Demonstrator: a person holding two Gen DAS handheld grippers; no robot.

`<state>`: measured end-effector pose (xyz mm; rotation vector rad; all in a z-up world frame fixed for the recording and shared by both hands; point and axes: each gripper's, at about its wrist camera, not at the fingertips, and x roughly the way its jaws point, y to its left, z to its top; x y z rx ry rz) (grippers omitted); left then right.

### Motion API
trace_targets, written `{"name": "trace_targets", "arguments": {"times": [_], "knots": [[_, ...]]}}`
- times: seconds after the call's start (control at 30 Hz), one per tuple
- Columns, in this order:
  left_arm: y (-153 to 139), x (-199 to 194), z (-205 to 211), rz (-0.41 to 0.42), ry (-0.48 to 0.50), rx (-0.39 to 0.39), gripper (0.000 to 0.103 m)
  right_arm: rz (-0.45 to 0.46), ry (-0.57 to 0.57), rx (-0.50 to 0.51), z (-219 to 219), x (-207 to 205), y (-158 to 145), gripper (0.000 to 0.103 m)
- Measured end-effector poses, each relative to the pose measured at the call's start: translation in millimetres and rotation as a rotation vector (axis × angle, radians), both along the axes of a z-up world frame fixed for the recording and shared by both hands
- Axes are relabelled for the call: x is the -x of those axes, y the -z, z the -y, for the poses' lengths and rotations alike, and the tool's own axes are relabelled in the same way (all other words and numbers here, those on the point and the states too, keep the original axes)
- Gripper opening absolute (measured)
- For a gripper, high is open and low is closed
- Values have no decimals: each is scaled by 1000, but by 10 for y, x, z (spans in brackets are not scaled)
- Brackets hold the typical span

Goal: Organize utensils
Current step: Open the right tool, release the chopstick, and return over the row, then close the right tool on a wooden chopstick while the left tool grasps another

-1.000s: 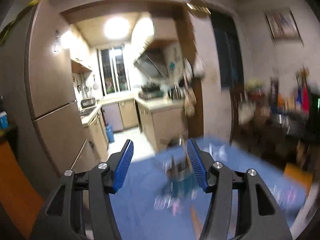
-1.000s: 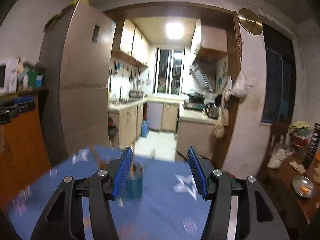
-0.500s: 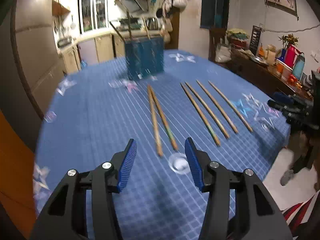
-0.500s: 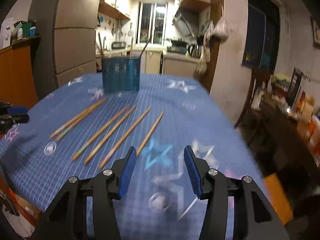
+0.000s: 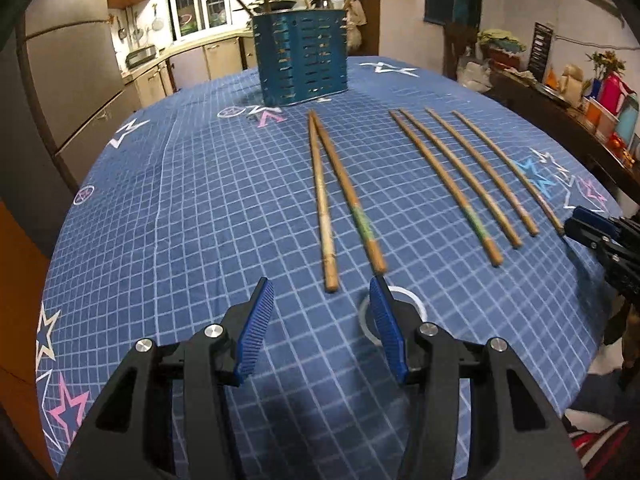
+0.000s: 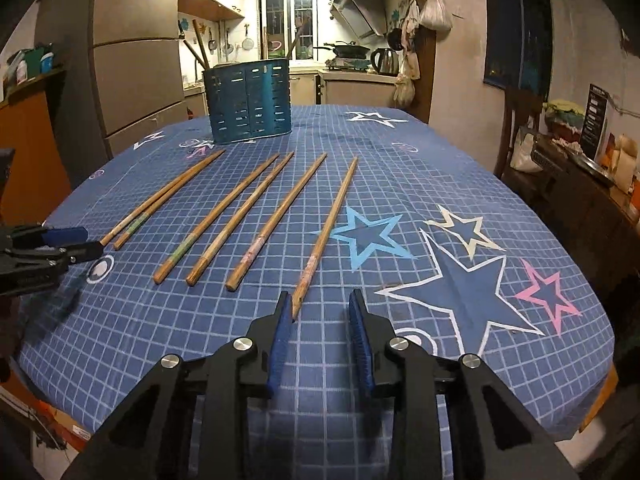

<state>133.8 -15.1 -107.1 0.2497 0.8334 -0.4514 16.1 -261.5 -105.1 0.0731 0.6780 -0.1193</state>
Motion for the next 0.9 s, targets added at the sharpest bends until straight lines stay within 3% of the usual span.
{"name": "trace_targets", "arguments": {"times": [0.23, 0.5, 0.63, 0.77, 0.9], "knots": [[28, -99, -10, -27, -5, 18, 48, 15, 0, -43, -22, 17, -25, 31], [44, -96, 50, -31, 14, 18, 48, 17, -6, 37, -114, -3, 73, 31], [38, -50, 106, -17, 38, 12, 37, 65, 12, 29, -111, 60, 119, 29], [40, -38, 134, -17, 48, 15, 30, 86, 21, 23, -99, 87, 137, 8], [39, -24, 122, -17, 42, 31, 11, 91, 20, -12, -36, 102, 129, 7]]}}
